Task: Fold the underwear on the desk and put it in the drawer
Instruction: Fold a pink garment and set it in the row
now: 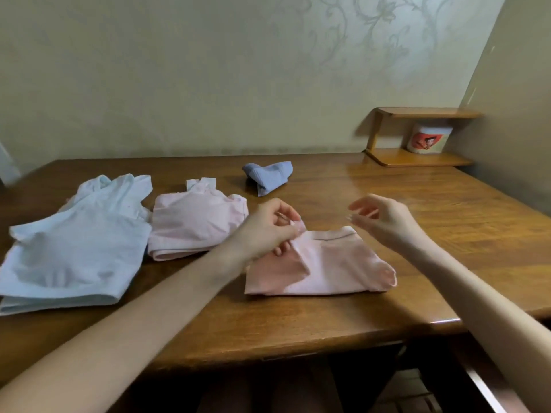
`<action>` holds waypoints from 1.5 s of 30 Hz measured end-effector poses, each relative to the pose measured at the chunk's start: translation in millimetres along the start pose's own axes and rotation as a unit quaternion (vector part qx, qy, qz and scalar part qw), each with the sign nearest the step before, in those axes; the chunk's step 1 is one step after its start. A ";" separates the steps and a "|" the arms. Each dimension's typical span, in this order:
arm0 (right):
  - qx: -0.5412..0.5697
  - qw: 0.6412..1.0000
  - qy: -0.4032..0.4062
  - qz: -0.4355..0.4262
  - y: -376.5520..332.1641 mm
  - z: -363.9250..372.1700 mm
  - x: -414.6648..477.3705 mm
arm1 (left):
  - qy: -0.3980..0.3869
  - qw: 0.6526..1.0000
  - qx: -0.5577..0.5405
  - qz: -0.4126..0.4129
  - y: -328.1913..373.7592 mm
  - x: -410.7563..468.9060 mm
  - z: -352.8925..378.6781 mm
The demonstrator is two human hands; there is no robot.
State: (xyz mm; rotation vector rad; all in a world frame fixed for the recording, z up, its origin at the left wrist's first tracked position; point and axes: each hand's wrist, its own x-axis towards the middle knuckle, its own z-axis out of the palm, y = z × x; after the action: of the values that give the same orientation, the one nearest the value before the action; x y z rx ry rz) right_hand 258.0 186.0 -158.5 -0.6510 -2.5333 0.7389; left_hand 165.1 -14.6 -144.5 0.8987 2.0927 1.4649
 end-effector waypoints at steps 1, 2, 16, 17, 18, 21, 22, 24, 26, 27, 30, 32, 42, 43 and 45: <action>-0.011 0.998 -0.028 0.050 5.7 -4.1 -0.5 | -0.021 1.000 0.000 -0.002 -4.6 4.0 7.9; -0.006 0.994 -0.055 0.092 9.3 -5.7 -2.4 | -0.045 0.999 0.009 0.004 -9.1 6.0 13.1; 0.178 0.964 -0.130 0.147 5.1 -3.0 -13.7 | -0.207 0.812 0.476 0.264 -64.1 -10.5 -17.7; 0.193 0.962 -0.138 0.136 -0.3 -5.0 -14.8 | -0.213 0.803 0.493 0.259 -65.9 -10.0 -16.2; 0.206 0.960 -0.146 0.120 -7.5 -7.8 -16.0 | -0.217 0.796 0.502 0.258 -65.1 -10.0 -15.9; 0.253 0.953 -0.159 0.046 -37.7 -12.9 -18.3 | -0.229 0.832 0.436 0.256 -58.7 -11.2 -19.1; 0.266 0.951 -0.158 0.016 -49.5 -10.9 -19.1 | -0.202 0.876 0.356 0.254 -54.8 -13.6 -18.9; 0.267 0.947 -0.171 -0.044 -71.9 -0.5 -20.6 | -0.055 0.963 0.154 0.216 -45.2 -17.8 -19.2; 0.266 0.930 -0.239 -0.088 -87.4 12.7 -21.3 | 0.084 0.990 -0.044 0.105 -33.1 -17.2 -23.0; 0.272 0.917 -0.276 -0.096 -90.5 18.8 -21.6 | 0.107 0.989 -0.097 0.035 -30.2 -15.1 -25.7; 0.301 0.924 -0.209 -0.106 -80.9 25.9 -16.0 | 0.073 0.995 -0.040 -0.063 -30.1 -12.1 -32.5; 0.253 0.953 -0.095 -0.140 -63.6 26.3 -10.5 | 0.060 0.996 0.003 -0.059 -33.9 -13.3 -31.9; -0.146 0.912 -0.242 -0.296 -29.2 64.1 -24.3 | 0.108 0.969 0.213 -0.063 -47.5 -13.9 -38.1; -0.118 0.925 -0.225 -0.282 -31.1 61.9 -24.2 | 0.091 0.968 0.224 -0.070 -47.4 -18.9 -36.4; -0.014 0.964 -0.146 -0.222 -35.8 58.1 -25.0 | 0.071 0.964 0.244 -0.075 -44.2 -31.9 -30.5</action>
State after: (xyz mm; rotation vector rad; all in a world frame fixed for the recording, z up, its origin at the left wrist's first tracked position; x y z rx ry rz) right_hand 237.3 123.3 -188.8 0.0348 -2.8109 0.6718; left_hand 155.4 -67.7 -175.8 0.7940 2.6270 0.9734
